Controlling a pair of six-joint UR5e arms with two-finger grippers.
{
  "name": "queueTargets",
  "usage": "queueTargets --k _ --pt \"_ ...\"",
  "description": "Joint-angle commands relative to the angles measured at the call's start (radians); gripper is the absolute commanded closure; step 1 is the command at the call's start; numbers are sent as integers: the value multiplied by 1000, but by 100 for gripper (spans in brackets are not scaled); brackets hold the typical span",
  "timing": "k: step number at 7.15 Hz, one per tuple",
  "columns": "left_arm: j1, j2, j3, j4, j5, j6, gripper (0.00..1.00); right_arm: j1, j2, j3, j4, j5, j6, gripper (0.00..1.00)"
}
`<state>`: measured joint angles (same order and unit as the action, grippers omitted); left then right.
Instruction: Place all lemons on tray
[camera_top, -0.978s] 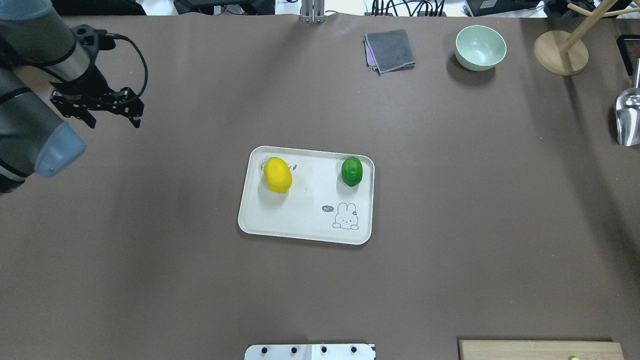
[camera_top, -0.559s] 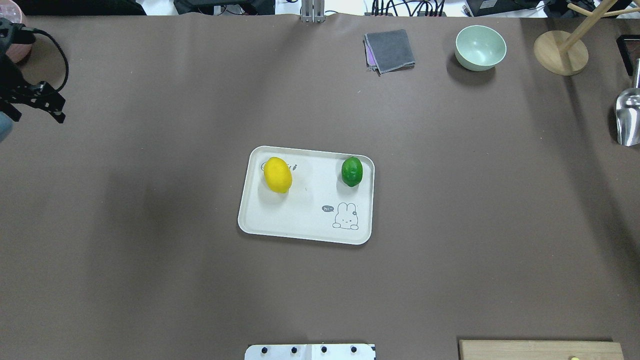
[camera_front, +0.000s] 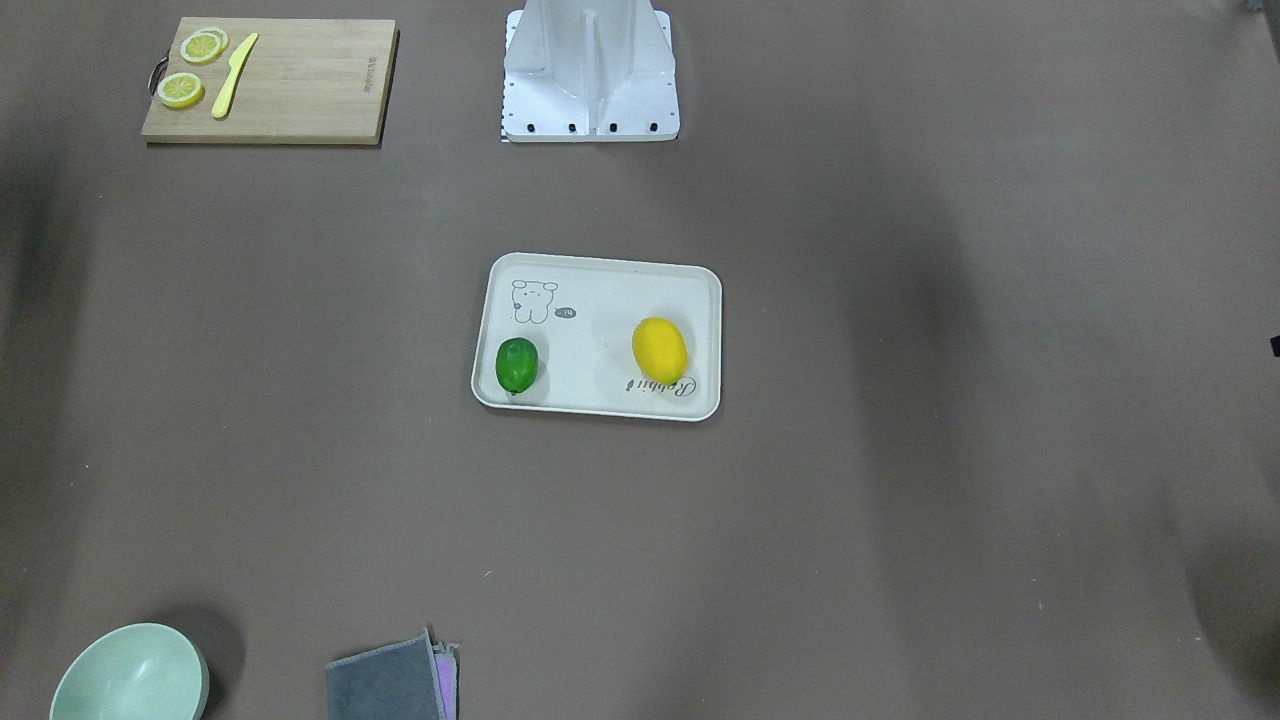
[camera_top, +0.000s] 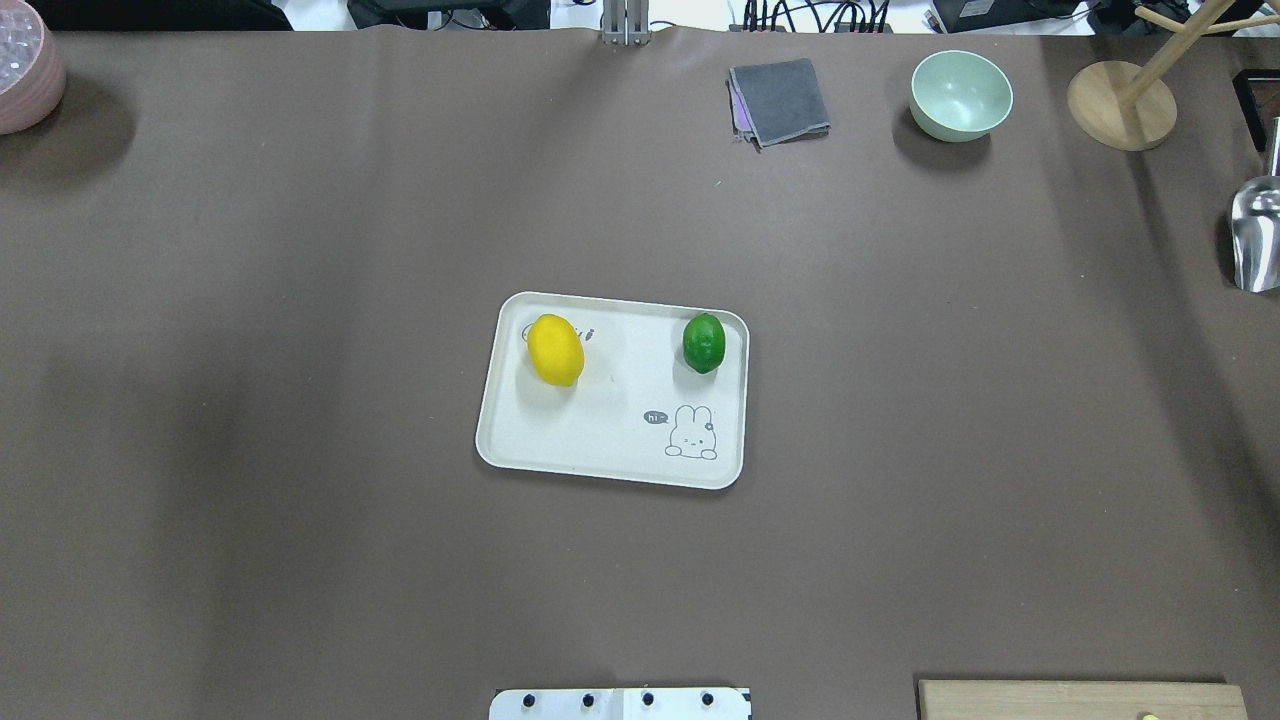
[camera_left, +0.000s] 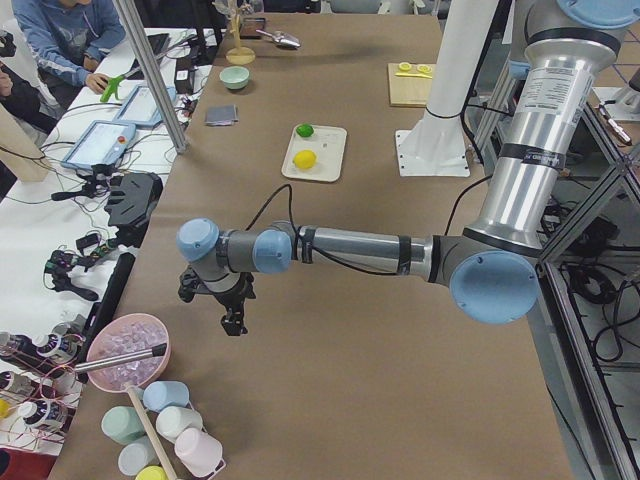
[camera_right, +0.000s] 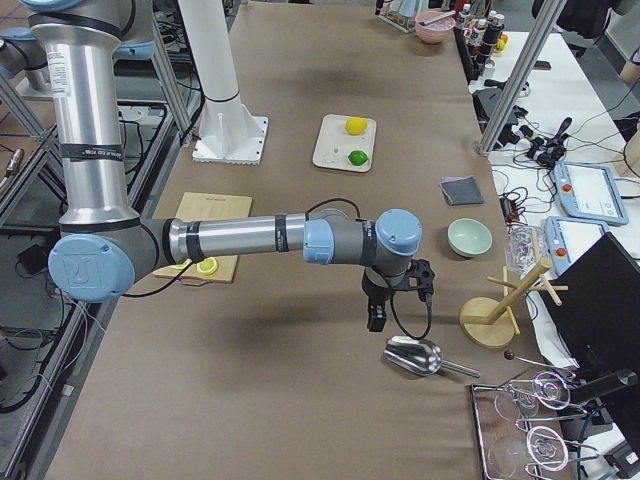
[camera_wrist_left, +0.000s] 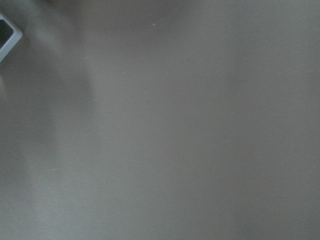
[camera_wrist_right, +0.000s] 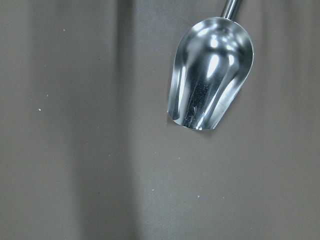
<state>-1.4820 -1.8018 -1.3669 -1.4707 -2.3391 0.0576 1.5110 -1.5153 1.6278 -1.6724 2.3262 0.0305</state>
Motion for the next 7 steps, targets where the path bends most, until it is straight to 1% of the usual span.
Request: queueTargets --k 1,2,3,4,5,6,7 --pt "-111 73 -19 10 -2 146 3 0 -11 -2 2 1 -1 0" --pt "-118 137 -160 92 -32 136 3 0 -11 0 2 -1 -1 0" --pt "-113 224 -302 162 -51 108 3 0 -13 -2 2 -2 -1 0" --pt "-107 237 -376 229 -51 63 3 0 -11 0 2 -2 -1 0" --pt "-104 240 -402 248 -49 38 3 0 -11 1 2 -2 -1 0" --pt "-112 249 -440 295 -49 36 3 0 -13 0 2 -2 -1 0" --pt "-115 262 -451 302 -16 42 2 0 -13 0 2 -2 -1 0"
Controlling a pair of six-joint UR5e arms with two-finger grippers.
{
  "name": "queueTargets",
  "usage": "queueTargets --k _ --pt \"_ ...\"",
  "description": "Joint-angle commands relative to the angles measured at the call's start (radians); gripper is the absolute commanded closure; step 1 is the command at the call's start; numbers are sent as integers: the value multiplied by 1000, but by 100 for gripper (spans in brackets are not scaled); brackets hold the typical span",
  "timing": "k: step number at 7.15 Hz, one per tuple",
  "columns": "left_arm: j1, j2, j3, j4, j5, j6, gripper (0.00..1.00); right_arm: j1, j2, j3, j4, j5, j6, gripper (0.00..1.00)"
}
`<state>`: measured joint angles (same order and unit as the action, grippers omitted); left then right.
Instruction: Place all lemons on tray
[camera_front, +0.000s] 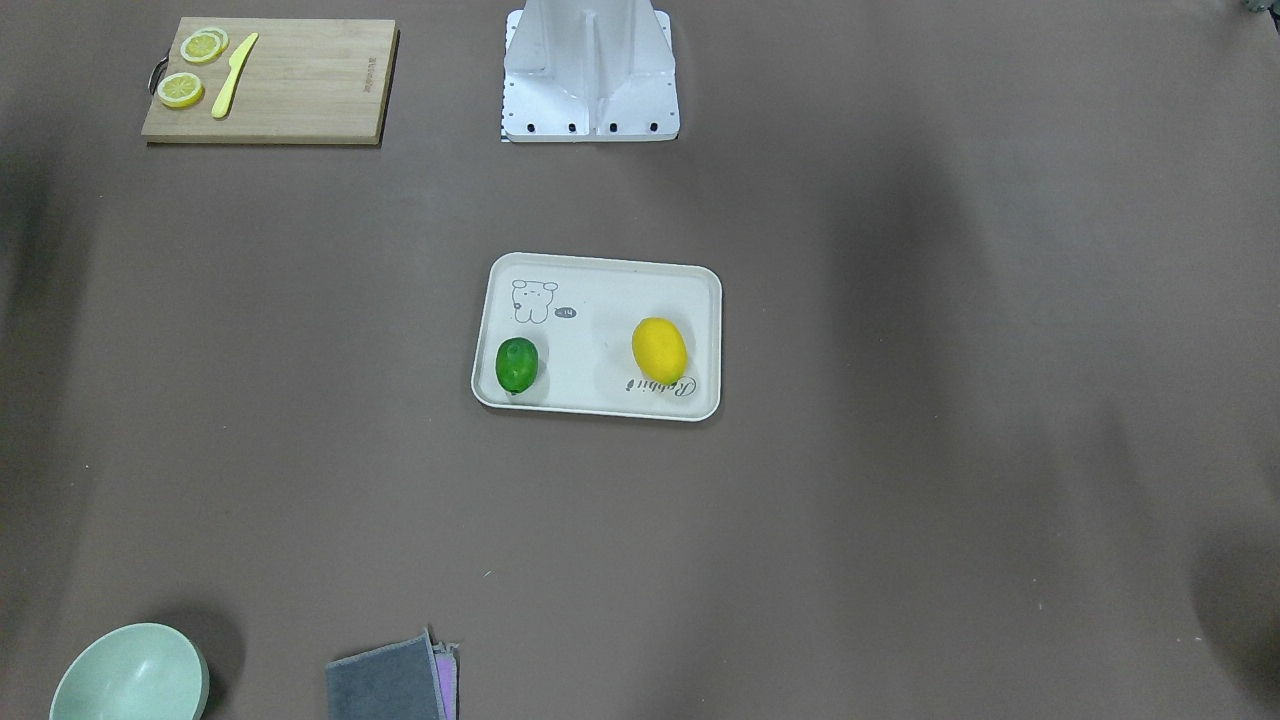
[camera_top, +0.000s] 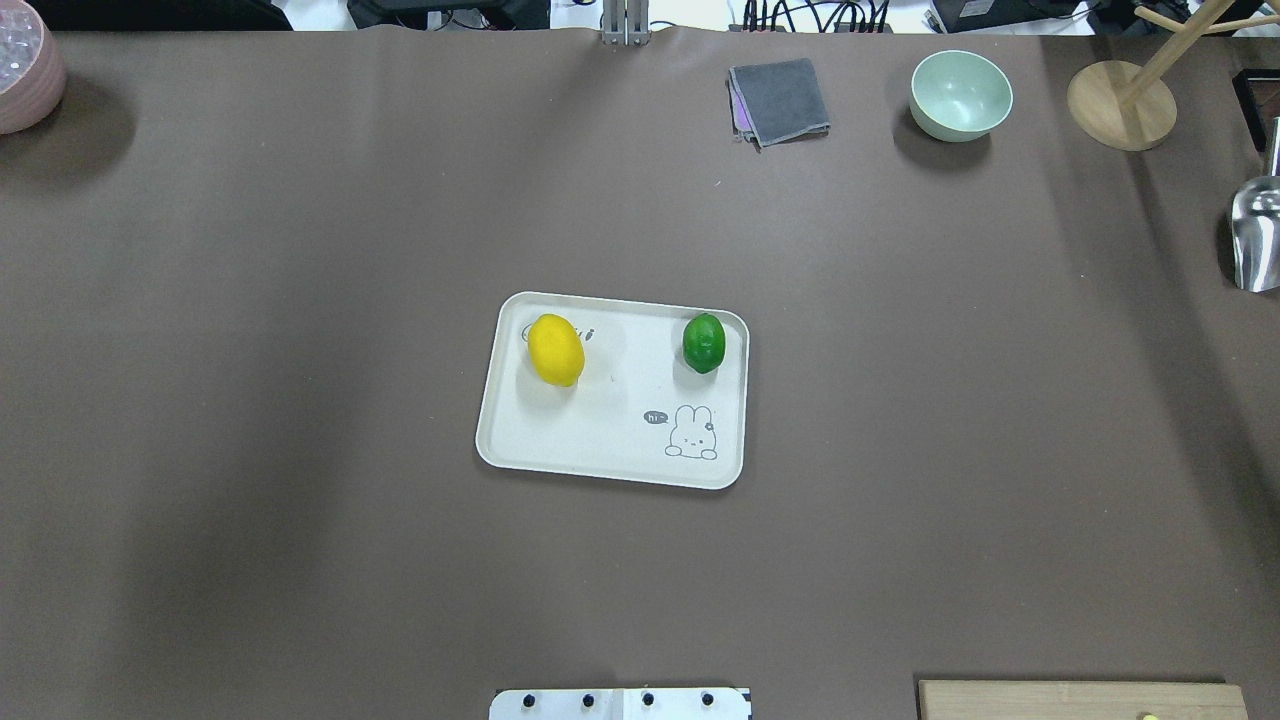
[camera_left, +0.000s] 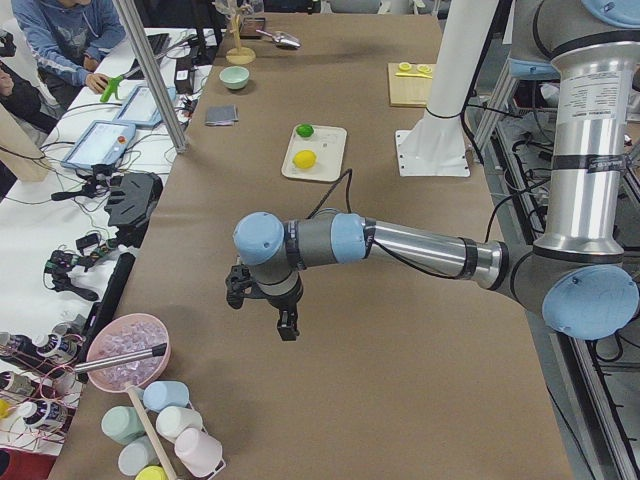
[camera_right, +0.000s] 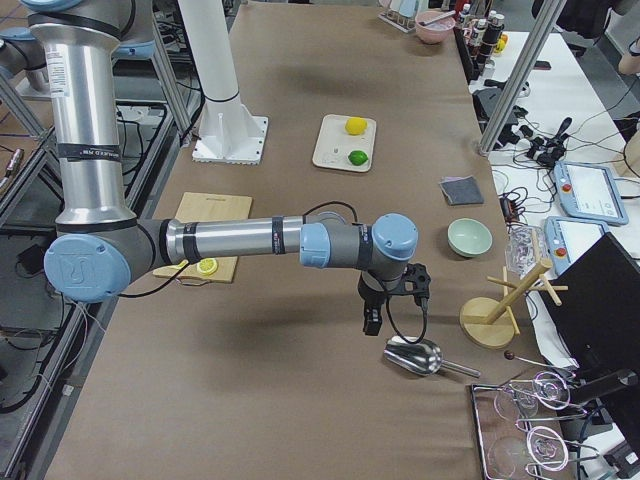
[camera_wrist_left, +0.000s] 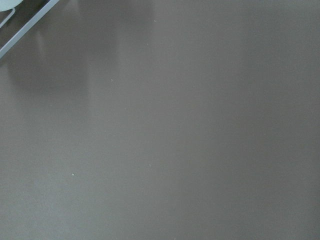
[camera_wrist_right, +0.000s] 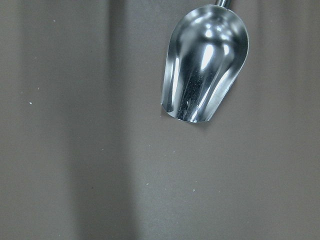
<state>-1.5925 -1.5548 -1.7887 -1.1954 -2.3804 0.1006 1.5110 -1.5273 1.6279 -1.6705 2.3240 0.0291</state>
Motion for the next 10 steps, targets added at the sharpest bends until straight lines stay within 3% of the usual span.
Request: queueTargets --k 1,10 --pt "-7 18 -25 25 77 2 2 0 -1 -2 0 0 0 0" --pt "-15 21 5 13 79 8 2 0 4 -3 0 -11 0 0"
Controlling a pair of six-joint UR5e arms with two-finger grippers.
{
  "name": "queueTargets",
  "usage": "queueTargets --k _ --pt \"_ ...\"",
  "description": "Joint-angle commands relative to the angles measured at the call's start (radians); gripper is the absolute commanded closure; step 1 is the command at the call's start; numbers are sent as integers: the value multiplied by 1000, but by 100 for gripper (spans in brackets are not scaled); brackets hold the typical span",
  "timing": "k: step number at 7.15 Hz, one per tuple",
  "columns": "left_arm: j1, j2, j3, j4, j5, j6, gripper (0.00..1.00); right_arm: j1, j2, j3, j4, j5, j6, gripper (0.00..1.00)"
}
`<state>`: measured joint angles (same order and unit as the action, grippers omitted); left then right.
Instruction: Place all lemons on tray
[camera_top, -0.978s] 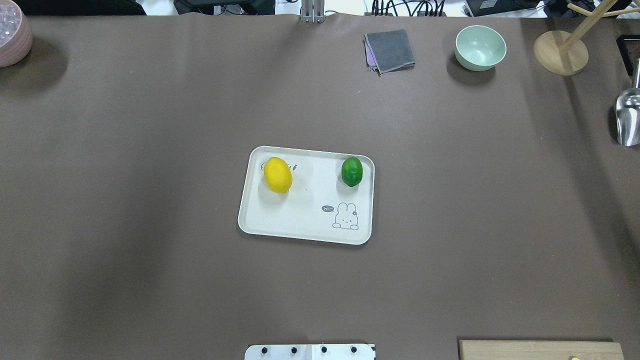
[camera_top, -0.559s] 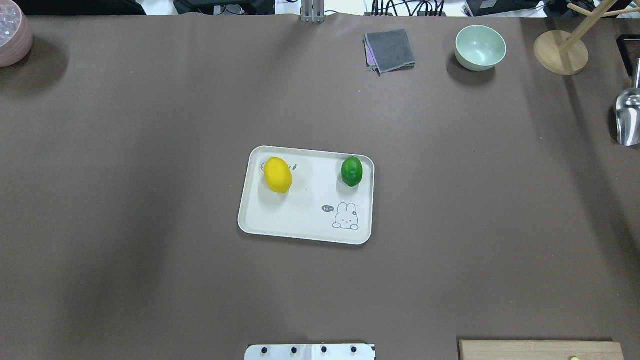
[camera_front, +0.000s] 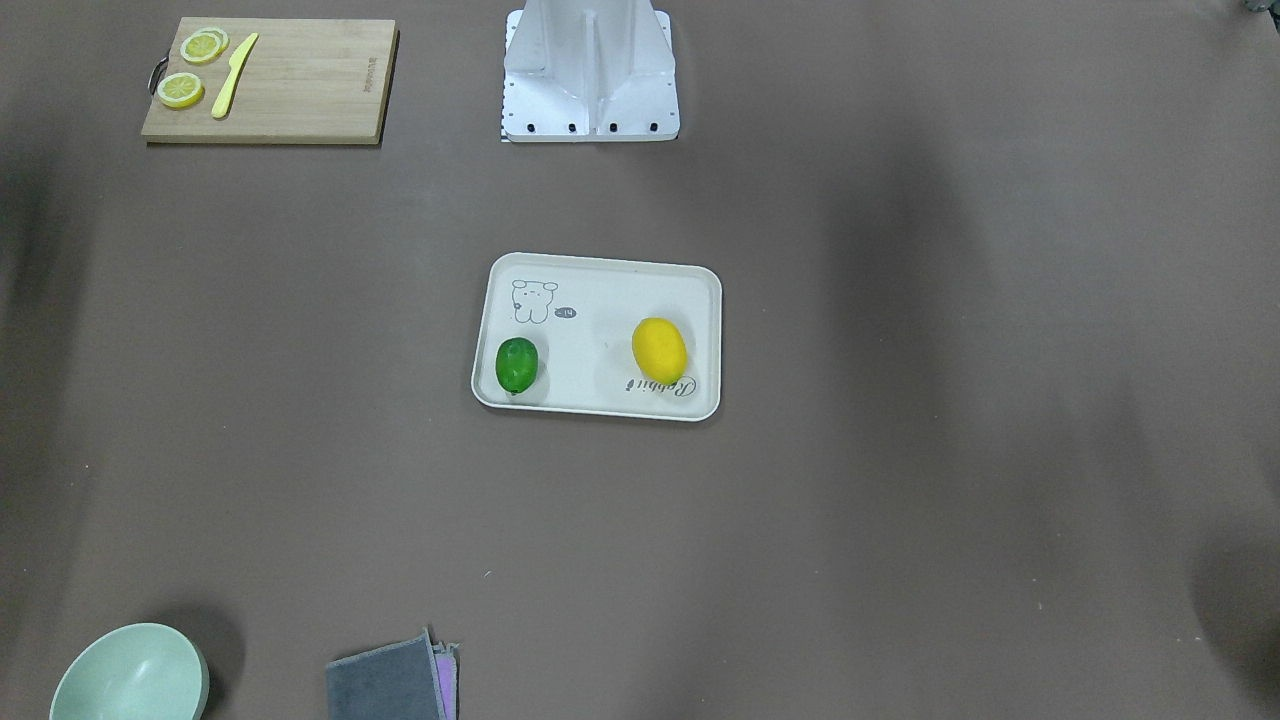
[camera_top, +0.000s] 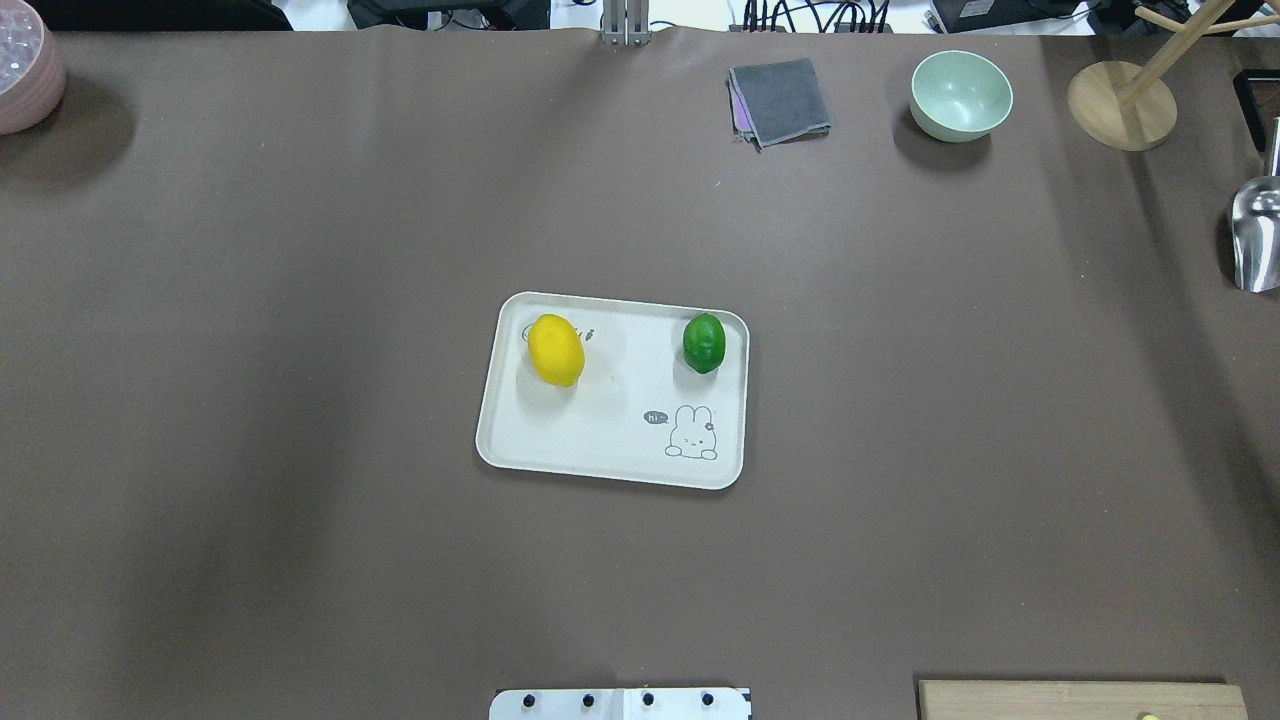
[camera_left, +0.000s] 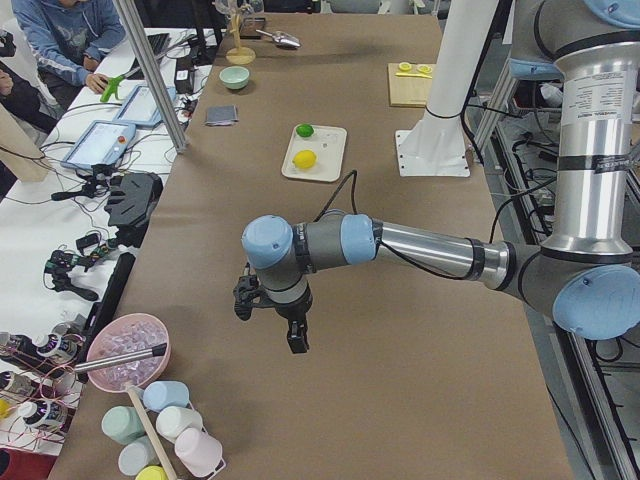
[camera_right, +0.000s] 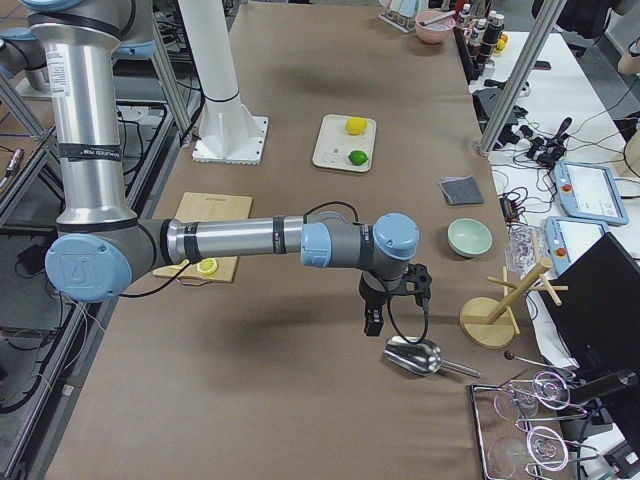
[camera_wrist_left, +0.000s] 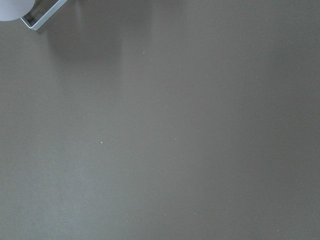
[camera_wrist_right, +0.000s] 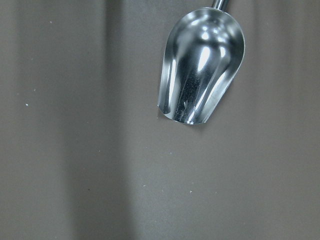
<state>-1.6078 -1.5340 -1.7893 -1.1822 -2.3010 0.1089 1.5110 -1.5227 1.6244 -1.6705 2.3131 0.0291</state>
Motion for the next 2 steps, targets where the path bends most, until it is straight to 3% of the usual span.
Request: queueTargets --k 1,2 --pt "2 0 7 -10 0 0 2 0 -2 0 0 0 0 0" --pt "2 0 10 -13 0 0 2 0 -2 0 0 0 0 0"
